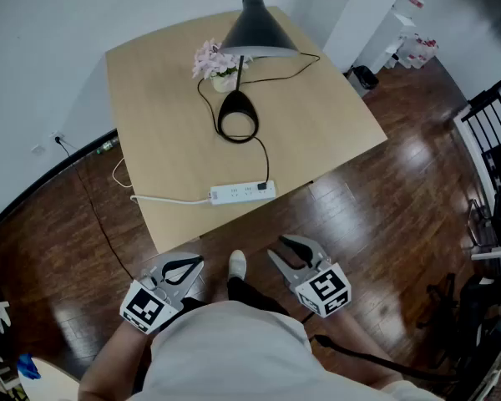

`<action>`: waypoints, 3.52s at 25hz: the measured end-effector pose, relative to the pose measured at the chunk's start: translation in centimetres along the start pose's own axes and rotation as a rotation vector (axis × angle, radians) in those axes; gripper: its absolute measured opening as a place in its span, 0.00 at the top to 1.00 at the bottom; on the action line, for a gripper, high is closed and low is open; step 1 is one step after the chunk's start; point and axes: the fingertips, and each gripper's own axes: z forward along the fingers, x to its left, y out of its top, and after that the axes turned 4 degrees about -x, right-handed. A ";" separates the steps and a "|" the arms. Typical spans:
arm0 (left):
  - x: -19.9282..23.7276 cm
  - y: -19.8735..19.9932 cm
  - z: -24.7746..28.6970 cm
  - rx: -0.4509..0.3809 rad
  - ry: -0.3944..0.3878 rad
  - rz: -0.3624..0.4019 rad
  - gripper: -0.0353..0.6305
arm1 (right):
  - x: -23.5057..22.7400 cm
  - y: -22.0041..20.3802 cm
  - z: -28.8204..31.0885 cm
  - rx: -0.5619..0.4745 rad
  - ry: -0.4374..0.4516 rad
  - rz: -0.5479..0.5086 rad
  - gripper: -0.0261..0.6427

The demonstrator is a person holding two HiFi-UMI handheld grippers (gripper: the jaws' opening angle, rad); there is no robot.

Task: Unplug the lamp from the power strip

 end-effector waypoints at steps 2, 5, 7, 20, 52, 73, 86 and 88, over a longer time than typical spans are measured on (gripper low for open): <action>2.2 0.3 3.1 0.006 0.005 0.019 0.94 | -3.3 0.5 1.7 0.011 -0.001 -0.014 0.75; 5.0 0.8 7.1 0.014 -0.010 0.066 0.94 | -7.1 0.2 4.2 0.046 0.002 -0.026 0.75; 6.4 0.9 9.2 0.028 -0.021 0.076 0.94 | -8.9 -0.3 5.7 0.067 0.000 -0.022 0.75; 11.3 -7.0 19.5 0.307 -0.138 0.073 0.94 | -14.6 -3.7 13.0 0.207 -0.096 0.129 0.75; 12.2 -10.0 21.9 0.426 -0.205 0.091 0.94 | -16.7 -2.4 19.4 0.279 -0.151 0.081 0.83; 12.4 -10.3 21.8 0.413 -0.211 0.111 0.94 | -17.6 -5.2 19.7 0.384 -0.139 0.079 0.74; 12.7 -7.7 20.7 0.324 -0.119 0.009 0.94 | -16.3 -4.1 14.4 0.254 -0.118 0.120 0.74; 12.5 -5.5 19.4 0.260 -0.090 -0.032 0.94 | -15.5 -3.7 12.7 0.216 -0.101 0.130 0.74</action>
